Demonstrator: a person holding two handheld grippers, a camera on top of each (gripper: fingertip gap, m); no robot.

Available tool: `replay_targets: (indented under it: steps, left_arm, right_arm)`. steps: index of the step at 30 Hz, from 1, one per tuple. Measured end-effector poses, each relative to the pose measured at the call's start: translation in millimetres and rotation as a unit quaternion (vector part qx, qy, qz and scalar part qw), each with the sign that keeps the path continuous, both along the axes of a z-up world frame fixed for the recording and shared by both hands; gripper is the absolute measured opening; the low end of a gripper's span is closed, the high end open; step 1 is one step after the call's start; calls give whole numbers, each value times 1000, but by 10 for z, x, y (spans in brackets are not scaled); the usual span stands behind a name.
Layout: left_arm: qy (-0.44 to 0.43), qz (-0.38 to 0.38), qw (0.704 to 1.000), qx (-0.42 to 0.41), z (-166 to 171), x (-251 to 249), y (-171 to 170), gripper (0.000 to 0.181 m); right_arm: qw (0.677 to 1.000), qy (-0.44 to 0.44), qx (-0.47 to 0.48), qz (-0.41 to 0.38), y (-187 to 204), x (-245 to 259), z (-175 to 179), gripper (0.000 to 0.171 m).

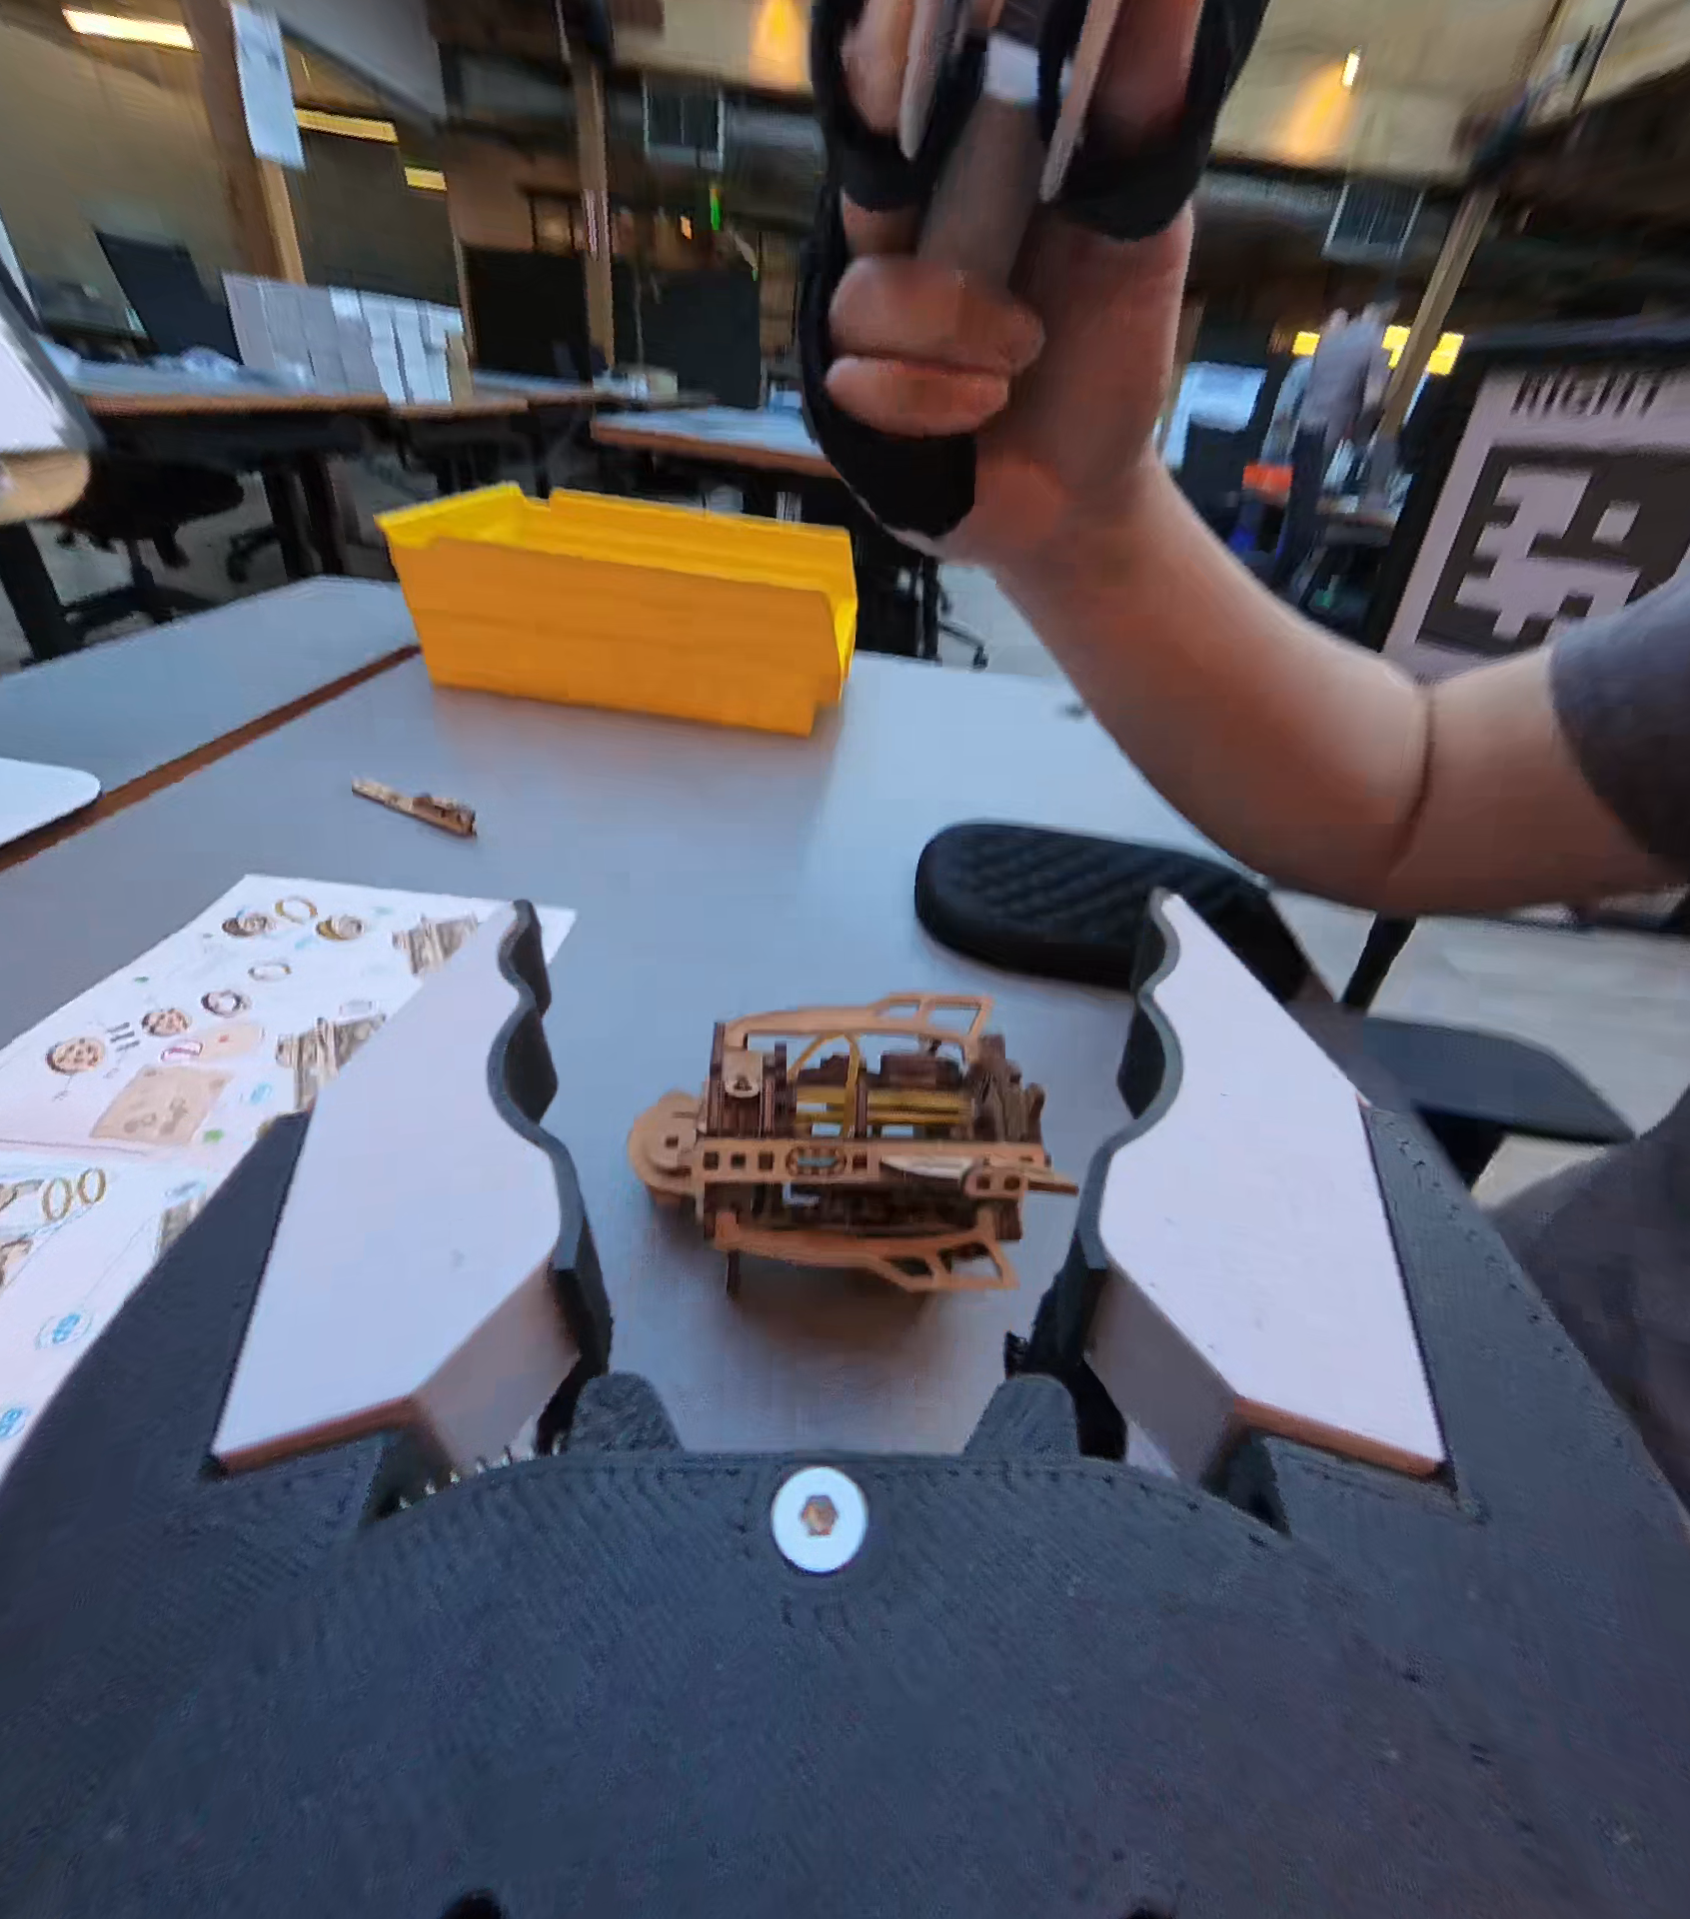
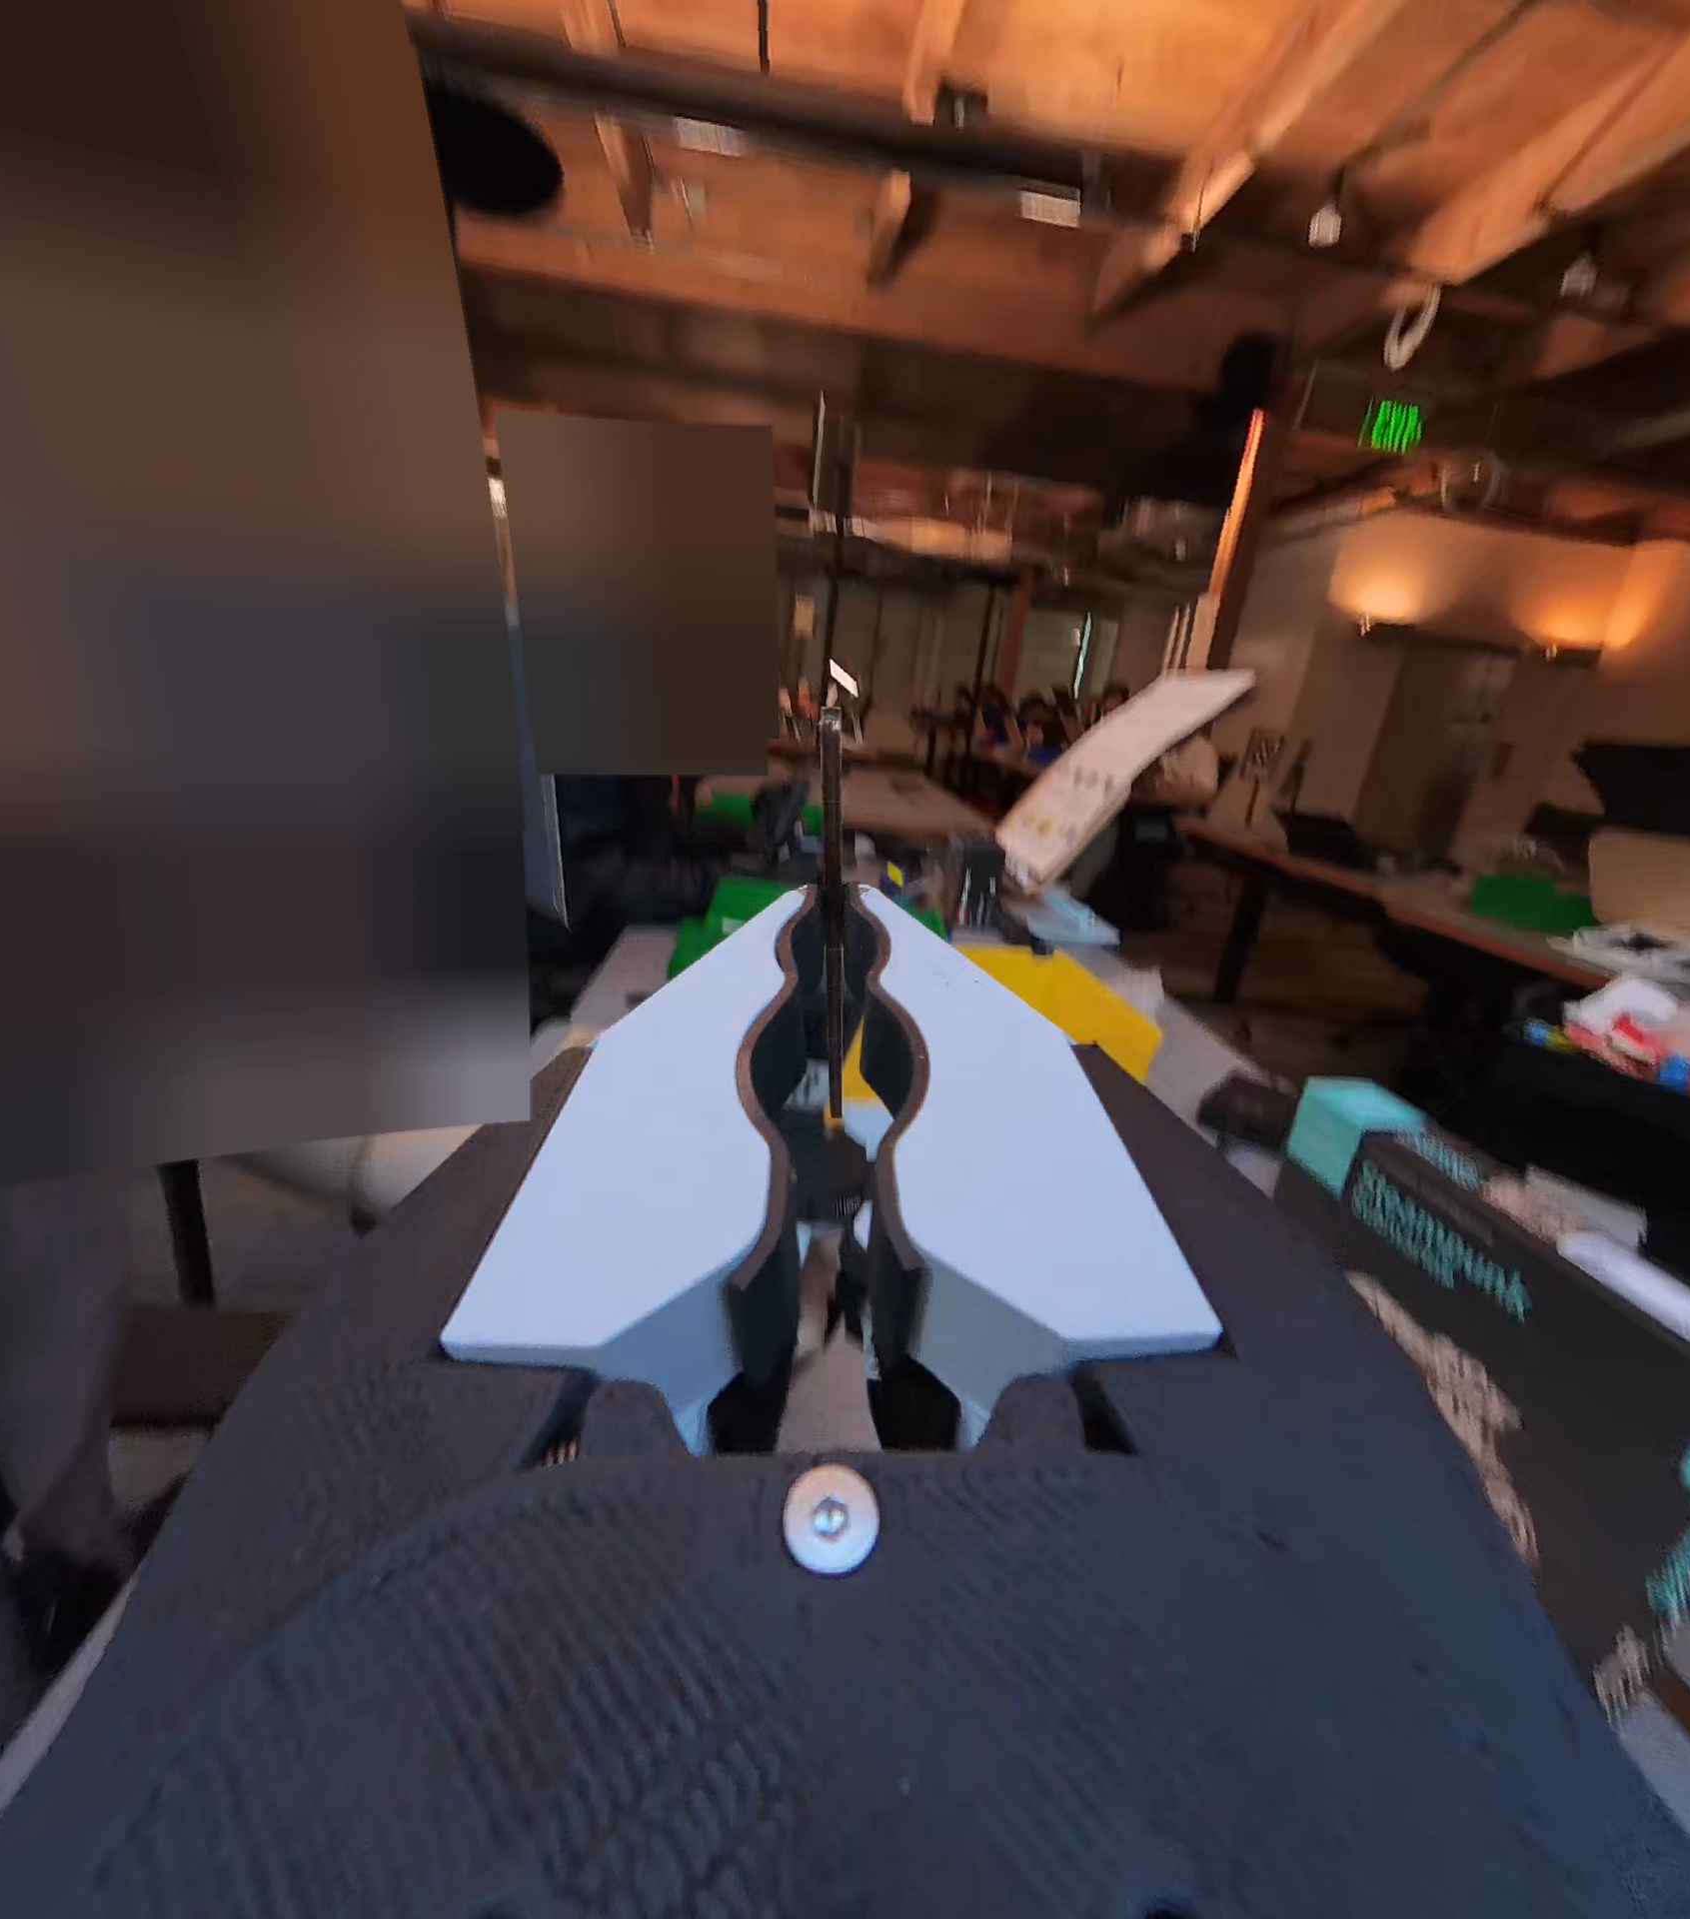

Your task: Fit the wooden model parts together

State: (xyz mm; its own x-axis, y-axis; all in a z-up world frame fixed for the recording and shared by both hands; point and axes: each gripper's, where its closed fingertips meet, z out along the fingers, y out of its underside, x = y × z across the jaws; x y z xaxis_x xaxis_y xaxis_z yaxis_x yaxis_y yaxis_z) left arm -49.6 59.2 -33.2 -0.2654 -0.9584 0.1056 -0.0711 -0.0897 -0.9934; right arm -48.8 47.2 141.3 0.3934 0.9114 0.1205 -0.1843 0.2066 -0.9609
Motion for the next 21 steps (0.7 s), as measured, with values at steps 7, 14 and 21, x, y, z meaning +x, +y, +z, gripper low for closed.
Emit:
replay_targets:
  steps: [7, 14, 21]
  left_arm:
    - [96, 8, 990, 102, -452, 181, -214, 116]
    - [150, 14, 981, 118, -717, 203, -161, 112]
    - [161, -7, 981, 111, -767, 162, -155, 101]
  right_arm:
    - [997, -22, -73, -6, 43, 224, -1142, 0]
    - [993, -103, -52, -13, 217, 99, -1412, 0]
    - [986, -162, -40, -2, 203, -7, -1679, 0]
